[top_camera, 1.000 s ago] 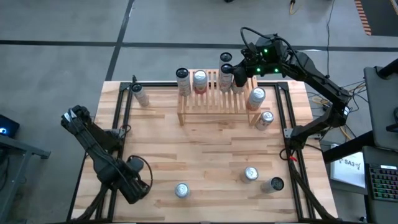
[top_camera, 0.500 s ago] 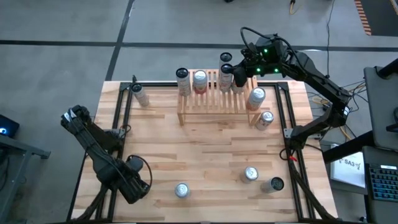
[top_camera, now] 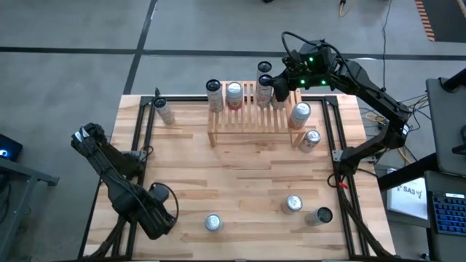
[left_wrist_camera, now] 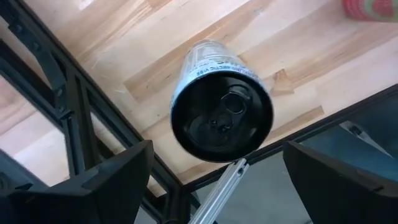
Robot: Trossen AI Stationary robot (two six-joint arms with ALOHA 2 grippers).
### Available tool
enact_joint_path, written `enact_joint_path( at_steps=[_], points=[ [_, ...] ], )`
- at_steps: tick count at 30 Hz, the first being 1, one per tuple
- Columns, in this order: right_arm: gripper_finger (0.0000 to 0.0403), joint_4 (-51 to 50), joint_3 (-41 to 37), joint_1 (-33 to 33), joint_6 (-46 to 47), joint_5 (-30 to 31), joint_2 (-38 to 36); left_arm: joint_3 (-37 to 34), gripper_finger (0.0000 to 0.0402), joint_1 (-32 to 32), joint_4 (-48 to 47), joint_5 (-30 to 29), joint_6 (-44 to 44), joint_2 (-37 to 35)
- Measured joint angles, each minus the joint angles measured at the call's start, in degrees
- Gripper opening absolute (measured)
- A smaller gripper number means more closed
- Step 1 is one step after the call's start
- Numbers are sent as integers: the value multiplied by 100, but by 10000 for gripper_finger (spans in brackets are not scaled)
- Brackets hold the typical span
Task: Place canned beverage on shelf
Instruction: Put the blue soda can on the shelf
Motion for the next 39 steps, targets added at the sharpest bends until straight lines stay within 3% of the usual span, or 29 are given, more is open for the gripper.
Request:
enact_joint_path(
  at_steps=[7, 21, 27, 33, 39],
  points=[
    [9, 0, 0, 0, 0, 0, -2, -130, 345, 3, 21, -413, -13, -2],
    [9, 0, 0, 0, 0, 0, -4, -687, 342, 13, 307, -425, -288, -2],
    [9, 0, 0, 0, 0, 0, -4, -875, 307, 13, 454, -420, -306, -4],
    [9, 0, 0, 0, -5, 2, -4, -913, 244, 13, 578, -416, -277, -4],
    [9, 0, 0, -2, -81, 5, -4, -814, 242, 13, 581, -418, -65, -2]
  ],
)
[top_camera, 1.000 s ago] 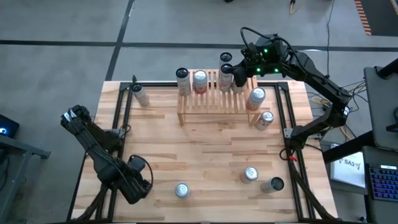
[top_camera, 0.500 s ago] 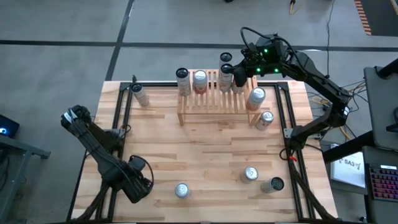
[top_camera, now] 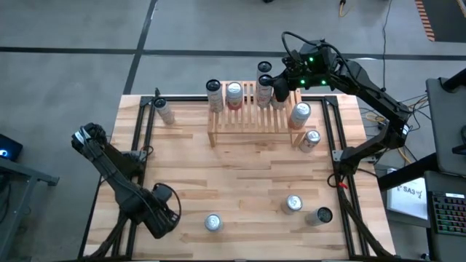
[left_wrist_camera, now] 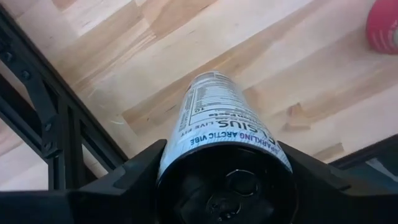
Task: Place canned beverage on shelf
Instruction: Put the blue soda can on the shelf
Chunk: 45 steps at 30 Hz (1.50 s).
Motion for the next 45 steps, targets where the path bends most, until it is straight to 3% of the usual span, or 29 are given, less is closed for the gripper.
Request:
enact_joint_path(
  at_steps=[11, 18, 23, 33, 40, 45],
  points=[
    [9, 0, 0, 0, -70, 4, 0, 938, 242, 87, -1029, 34, 292, 0],
    [9, 2, 0, 0, -89, 4, 0, 1623, 242, 484, -1843, -74, 978, 0],
    [9, 0, 0, 0, -92, 4, -51, 1789, 242, 966, -1812, -467, 1632, -11],
    [9, -11, 0, -1, -146, -2, -353, 1832, 242, 1868, -1838, -461, 3255, -11],
    [9, -66, 2, 2, -116, -60, -531, 2283, 242, 2360, -1831, -474, 4126, -11],
    [9, -177, 7, 0, -215, -899, -590, 2838, 242, 2721, -1833, -936, 4703, -11]
  ],
)
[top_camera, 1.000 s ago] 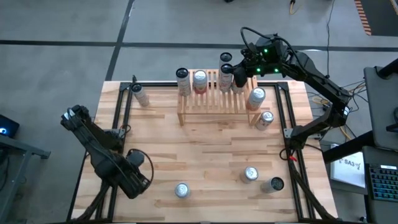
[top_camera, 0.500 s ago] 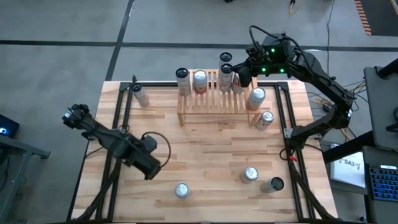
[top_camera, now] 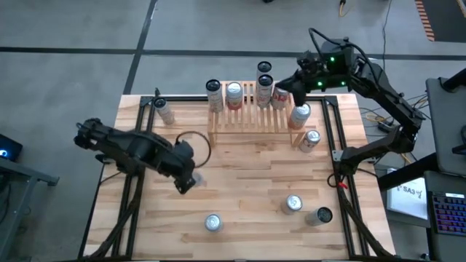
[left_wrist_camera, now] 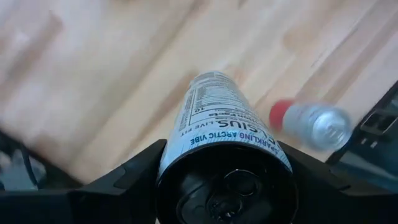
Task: Place canned beverage on shelf
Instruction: Put the blue soda can on the shelf
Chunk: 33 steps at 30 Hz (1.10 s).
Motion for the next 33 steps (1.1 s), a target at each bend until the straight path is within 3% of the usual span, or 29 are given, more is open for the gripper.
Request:
enact_joint_path(
  at_steps=[6, 12, 18, 22, 26, 33],
  points=[
    [9, -135, 0, 117, -388, -1406, 120, 852, 242, 549, -7, -676, 1075, 2],
    [9, -29, 0, 596, -889, -1501, 371, 1860, 242, 1048, 20, -1147, 2006, 238],
    [29, 637, -2, 1192, -1251, -1492, 665, 2899, 242, 1352, 45, -1233, 2902, 876],
    [69, 952, -2, 1487, -1546, -1113, 790, 3522, 242, 1435, 31, -1281, 3691, 1343],
    [127, 935, -2, 1687, -1837, -608, 903, 3339, 242, 1540, 244, -1285, 4181, 1380],
    [232, 951, -2, 1791, -1952, -583, 1149, 3329, 242, 1593, 545, -1539, 4464, 1401]
  ],
)
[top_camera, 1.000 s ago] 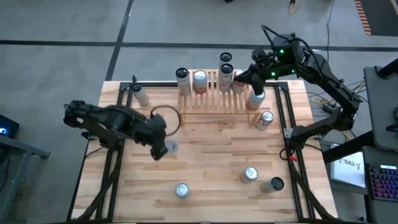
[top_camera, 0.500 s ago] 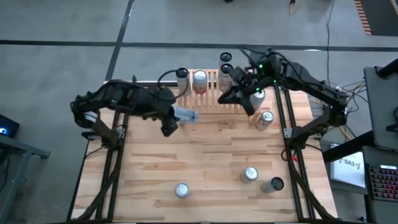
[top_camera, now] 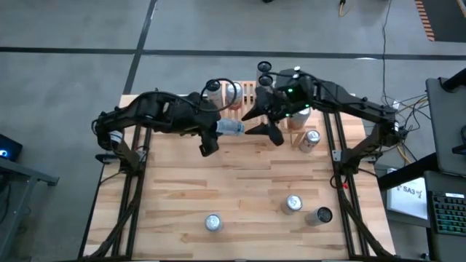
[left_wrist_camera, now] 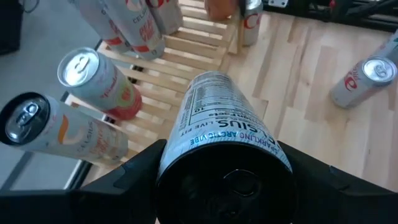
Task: Place canned beverage on shelf
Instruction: Put the blue soda can on the shelf
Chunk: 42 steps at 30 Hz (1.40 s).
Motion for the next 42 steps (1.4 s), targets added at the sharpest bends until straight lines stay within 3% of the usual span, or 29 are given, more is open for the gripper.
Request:
enact_joint_path(
  at_steps=[6, 14, 22, 28, 36, 42],
  points=[
    [287, -13, -4, 35, -93, 536, 377, -4, 242, 20, 161, -4, 69, 2],
    [314, 67, 0, 128, -235, 594, 749, -22, 242, 8, 109, 90, -95, 4],
    [306, 538, -2, 223, -380, 628, 1032, -26, 242, 9, 161, 101, -102, 4],
    [265, 575, -2, 223, -433, 593, 1109, -33, 245, 12, 118, 116, -40, 4],
    [253, 522, -13, 179, 22, 610, 1035, 131, 331, 20, 213, -412, 198, -50],
    [253, 459, -19, -41, 56, 601, 667, 140, 349, 15, 678, -863, 654, -535]
  ],
)
